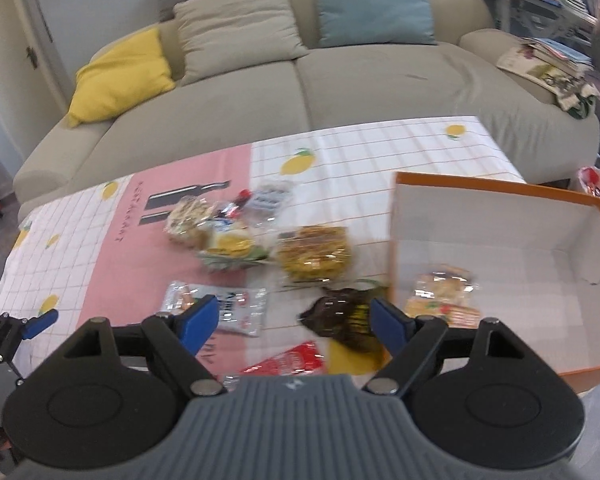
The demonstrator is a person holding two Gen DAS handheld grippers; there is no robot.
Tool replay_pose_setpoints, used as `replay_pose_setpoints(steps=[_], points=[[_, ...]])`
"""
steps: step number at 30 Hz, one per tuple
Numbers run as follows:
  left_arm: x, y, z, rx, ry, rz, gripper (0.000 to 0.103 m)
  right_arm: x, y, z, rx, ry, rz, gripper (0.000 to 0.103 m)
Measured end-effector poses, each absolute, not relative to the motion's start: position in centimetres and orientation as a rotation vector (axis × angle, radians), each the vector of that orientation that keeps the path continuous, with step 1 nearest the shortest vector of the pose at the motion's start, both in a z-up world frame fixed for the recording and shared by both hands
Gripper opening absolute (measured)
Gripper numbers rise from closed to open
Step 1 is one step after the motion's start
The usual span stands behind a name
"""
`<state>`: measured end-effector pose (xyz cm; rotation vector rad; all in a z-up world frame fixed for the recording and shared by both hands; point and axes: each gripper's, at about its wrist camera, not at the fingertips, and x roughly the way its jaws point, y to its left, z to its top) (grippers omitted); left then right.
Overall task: Organize snacks
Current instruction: 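Withdraw both grippers from the box back over the table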
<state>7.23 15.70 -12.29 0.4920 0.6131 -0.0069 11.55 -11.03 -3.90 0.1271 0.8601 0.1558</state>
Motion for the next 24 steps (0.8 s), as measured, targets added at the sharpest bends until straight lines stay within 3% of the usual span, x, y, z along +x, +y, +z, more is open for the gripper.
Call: replay_pose_setpoints(steps=[14,24], points=[[9.4,25.1,-14.3,0.286,0.703,0.286,0.072,12.5,-0.5,0.4,-0.039,0.784,0.168,0.081],[9.8,25.7,-15.0,0.232,0.707,0.267,0.072,12.9,2.2,0.3,-0.073,0.782,0.166,0.081]])
